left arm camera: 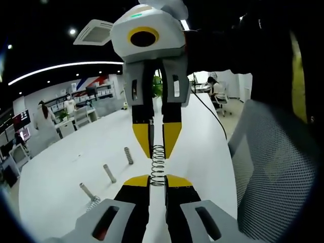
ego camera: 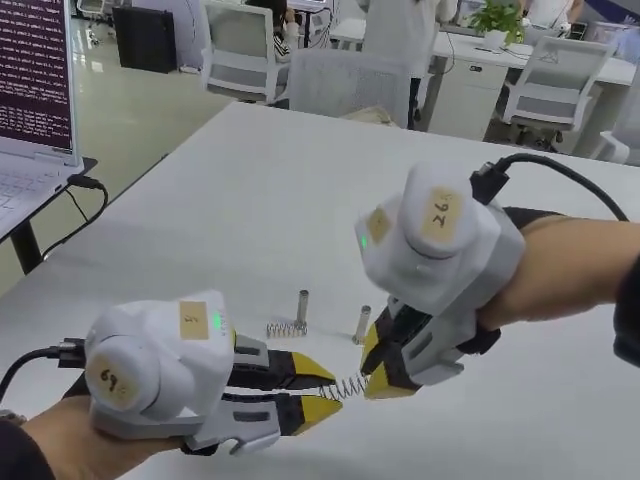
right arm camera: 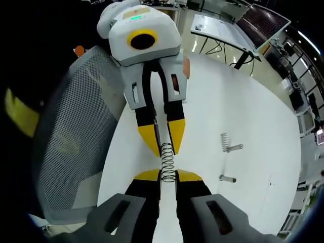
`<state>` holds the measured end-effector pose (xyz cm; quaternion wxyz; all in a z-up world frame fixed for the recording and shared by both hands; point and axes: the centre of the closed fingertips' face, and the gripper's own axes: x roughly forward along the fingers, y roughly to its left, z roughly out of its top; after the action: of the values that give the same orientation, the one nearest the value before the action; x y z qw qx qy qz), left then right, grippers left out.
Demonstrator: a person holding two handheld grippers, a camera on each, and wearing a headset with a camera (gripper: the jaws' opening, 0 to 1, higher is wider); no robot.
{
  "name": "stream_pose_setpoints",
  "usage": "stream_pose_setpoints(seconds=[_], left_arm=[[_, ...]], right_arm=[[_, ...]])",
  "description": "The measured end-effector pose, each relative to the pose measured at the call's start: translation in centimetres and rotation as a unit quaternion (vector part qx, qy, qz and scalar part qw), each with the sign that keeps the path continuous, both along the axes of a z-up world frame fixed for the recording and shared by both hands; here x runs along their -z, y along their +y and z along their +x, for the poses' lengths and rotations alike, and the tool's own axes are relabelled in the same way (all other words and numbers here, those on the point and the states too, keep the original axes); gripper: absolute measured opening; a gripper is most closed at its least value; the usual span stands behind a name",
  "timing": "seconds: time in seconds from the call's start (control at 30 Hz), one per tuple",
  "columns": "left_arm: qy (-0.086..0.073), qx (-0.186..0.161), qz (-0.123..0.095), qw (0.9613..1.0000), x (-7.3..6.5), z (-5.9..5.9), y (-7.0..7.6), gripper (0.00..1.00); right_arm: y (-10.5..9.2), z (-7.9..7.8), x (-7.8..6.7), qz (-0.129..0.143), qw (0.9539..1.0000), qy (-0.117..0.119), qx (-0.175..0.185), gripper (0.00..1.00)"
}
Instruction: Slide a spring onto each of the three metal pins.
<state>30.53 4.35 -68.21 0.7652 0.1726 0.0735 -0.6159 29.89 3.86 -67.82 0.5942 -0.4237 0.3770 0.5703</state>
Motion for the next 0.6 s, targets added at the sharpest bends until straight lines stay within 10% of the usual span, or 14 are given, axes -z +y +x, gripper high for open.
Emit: stream_pose_setpoints(seconds=[0.6], left_arm=[[-0.008, 0.0, -0.002, 1.0, -0.2, 0.0, -0.3, 0.03]], right_arm=[[1.5, -0.2, -1.8, 0.011, 0.9997, -0.015, -0.017, 0.07]])
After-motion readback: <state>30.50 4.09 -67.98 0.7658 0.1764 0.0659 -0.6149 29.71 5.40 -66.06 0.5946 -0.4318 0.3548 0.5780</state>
